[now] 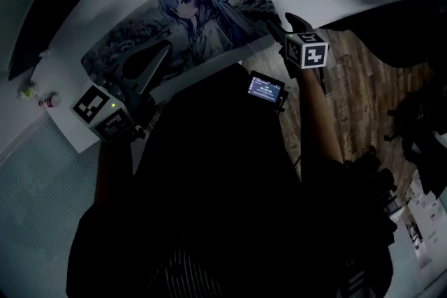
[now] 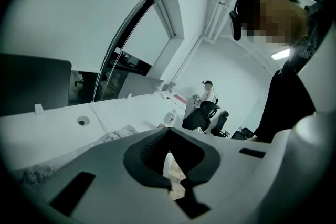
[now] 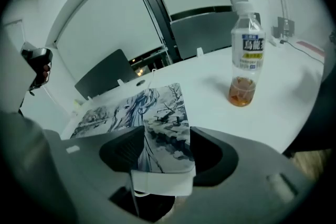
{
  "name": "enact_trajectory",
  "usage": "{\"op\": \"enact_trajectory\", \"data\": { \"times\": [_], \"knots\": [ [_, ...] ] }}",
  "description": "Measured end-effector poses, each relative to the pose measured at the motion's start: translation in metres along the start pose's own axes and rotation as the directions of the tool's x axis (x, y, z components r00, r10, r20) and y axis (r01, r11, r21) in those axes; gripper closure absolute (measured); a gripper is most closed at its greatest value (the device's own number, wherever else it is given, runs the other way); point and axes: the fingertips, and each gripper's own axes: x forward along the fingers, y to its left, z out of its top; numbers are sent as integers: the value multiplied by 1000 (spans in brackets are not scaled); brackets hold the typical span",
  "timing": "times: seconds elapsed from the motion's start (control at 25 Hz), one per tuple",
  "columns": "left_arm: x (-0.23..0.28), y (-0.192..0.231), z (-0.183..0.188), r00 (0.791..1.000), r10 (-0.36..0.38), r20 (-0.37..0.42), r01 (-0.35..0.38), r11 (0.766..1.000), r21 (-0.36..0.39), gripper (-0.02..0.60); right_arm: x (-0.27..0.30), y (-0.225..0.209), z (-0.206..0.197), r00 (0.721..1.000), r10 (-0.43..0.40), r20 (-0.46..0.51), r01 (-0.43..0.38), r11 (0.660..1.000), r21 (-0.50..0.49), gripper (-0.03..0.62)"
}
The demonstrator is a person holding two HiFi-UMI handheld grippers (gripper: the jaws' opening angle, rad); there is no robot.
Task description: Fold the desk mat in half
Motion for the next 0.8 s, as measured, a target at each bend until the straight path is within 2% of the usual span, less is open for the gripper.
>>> {"op": "enact_trajectory", "data": {
  "times": [0.2, 0.28, 0.36, 0.48, 0.64, 0.68, 0.8],
  "knots": [
    [-14, 18, -3, 998, 62, 22, -61, 997, -37, 572, 36, 0, -28, 991, -28, -131, 19, 998, -67, 289],
    [-19, 22, -3, 996, 84, 28, -83, 996, -44, 572, 47, -2, -42, 984, -32, -175, 18, 997, -79, 289],
    [-22, 26, -2, 994, 101, 34, -99, 994, -47, 572, 55, -9, -50, 975, -76, -207, 51, 991, -124, 289],
    [-24, 30, -3, 993, 112, 47, -109, 992, -61, 572, 60, -15, -53, 954, -183, -238, 123, 961, -247, 295],
    [-27, 28, -13, 994, 105, 33, -102, 992, -75, 572, 67, -4, -51, 946, -203, -255, 135, 956, -259, 303],
    [-27, 26, -15, 994, 103, 35, -100, 992, -74, 572, 67, -1, -50, 945, -193, -265, 121, 956, -266, 314],
    [-25, 15, -21, 993, 109, 43, -106, 991, -77, 572, 68, 10, -55, 942, -153, -299, 57, 950, -306, 455]
  ]
}}
